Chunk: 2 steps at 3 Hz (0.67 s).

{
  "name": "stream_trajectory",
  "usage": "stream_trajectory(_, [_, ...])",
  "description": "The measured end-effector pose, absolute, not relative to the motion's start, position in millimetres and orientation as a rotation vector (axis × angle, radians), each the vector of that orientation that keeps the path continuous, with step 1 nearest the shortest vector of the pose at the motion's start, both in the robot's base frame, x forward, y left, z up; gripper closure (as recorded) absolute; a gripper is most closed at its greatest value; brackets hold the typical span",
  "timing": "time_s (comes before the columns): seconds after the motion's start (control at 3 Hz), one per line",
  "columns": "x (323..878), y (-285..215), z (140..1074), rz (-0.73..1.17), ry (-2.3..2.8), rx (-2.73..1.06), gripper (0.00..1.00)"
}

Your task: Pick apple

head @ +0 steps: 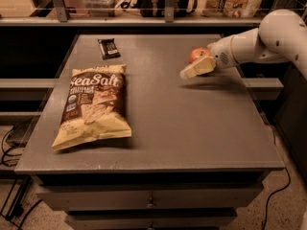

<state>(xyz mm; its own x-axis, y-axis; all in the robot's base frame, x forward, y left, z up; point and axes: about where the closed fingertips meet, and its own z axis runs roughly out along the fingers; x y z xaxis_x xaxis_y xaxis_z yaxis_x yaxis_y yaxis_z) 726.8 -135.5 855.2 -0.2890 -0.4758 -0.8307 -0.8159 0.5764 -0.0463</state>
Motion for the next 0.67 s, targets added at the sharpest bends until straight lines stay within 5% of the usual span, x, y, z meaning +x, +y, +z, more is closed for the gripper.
stream_trajectory(0.67, [736.9, -151.9, 856.2, 0.468, 1.941, -0.988, 0.42])
